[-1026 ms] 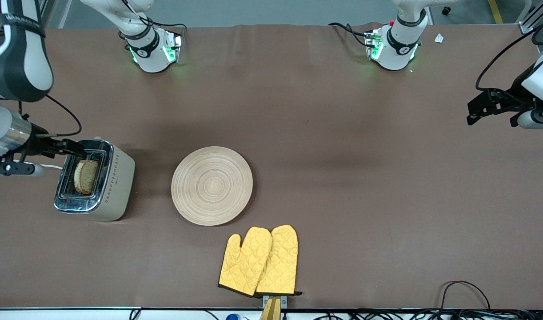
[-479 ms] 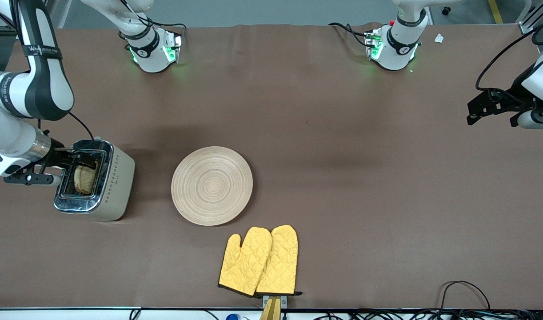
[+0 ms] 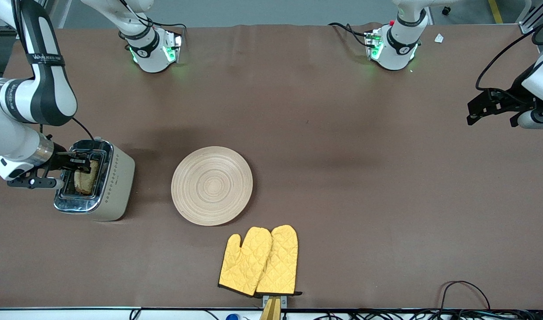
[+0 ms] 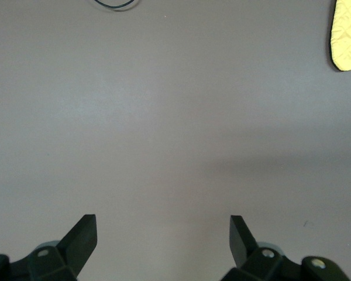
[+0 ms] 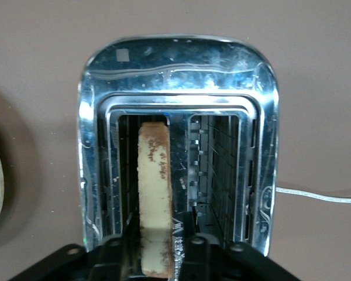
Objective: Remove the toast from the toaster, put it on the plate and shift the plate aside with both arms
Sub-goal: 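Grasp the toast with the right gripper and lift it out, then carry the toast with the right gripper and lower it onto the plate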
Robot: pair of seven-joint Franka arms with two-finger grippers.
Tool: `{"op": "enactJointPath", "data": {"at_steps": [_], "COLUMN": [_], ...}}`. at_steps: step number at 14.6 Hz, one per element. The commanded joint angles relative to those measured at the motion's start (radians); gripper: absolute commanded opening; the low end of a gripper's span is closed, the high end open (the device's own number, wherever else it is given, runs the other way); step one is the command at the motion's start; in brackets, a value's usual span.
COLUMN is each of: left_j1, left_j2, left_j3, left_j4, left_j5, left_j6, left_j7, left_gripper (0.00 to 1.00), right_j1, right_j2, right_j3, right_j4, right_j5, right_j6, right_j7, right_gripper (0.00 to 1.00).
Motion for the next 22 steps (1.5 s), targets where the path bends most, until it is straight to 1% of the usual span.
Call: {"op": "enactJointPath", "data": {"at_steps": [1, 5, 7, 8, 9, 10, 12, 16, 18, 19, 20, 22], "left_j1": [-0.005, -0.005, -0.005, -0.005, -0.005, -0.005, -0.004, -0.002, -0.003, -0.003, -0.003, -0.003], "left_j2": [0.013, 0.013, 0.013, 0.013, 0.013, 0.013, 0.013, 0.018, 0.024, 0.024, 0.024, 0.024], "left_j3": [-0.004, -0.004, -0.004, -0.004, -0.004, -0.004, -0.004, -0.003, -0.003, -0.003, -0.003, -0.003], "left_j4": [0.03, 0.03, 0.03, 0.03, 0.03, 0.03, 0.029, 0.029, 0.027, 0.027, 0.027, 0.027], "left_j5": [0.021, 0.021, 0.021, 0.021, 0.021, 0.021, 0.019, 0.019, 0.019, 0.019, 0.019, 0.021], "left_j6": [-0.023, -0.023, -0.023, -0.023, -0.023, -0.023, -0.023, -0.023, -0.023, -0.023, -0.023, -0.023], "left_j7": [-0.016, -0.015, -0.015, -0.015, -0.015, -0.015, -0.015, -0.016, -0.016, -0.016, -0.016, -0.012], "left_gripper": [1.0, 1.0, 1.0, 1.0, 1.0, 1.0, 1.0, 1.0, 1.0, 1.0, 1.0, 1.0], "right_j1": [-0.026, -0.027, -0.022, -0.015, -0.003, 0.023, 0.077, 0.232, 0.286, 0.315, 0.345, 0.392], "right_j2": [-0.01, -0.042, -0.058, -0.061, -0.059, -0.059, -0.061, -0.058, -0.05, -0.05, -0.05, -0.049], "right_j3": [0.014, 0.016, 0.019, 0.023, 0.028, 0.028, 0.028, 0.025, 0.026, 0.025, 0.025, 0.026], "right_j4": [0.018, 0.127, 0.21, 0.273, 0.329, 0.363, 0.387, 0.379, 0.347, 0.316, 0.263, 0.194], "right_j5": [-0.01, 0.012, 0.03, 0.035, 0.035, 0.044, 0.062, 0.062, 0.072, 0.108, 0.137, 0.157], "right_j6": [-0.02, -0.173, -0.288, -0.366, -0.428, -0.468, -0.508, -0.482, -0.433, -0.383, -0.308, -0.188], "right_j7": [-0.037, -0.079, -0.09, -0.09, -0.081, -0.068, 0.037, 0.247, 0.353, 0.402, 0.453, 0.504], "right_gripper": [0.0, 0.0, 0.0, 0.0, 0.0, 0.0, 0.0, 0.0, 0.0, 0.0, 0.0, 0.0]}}
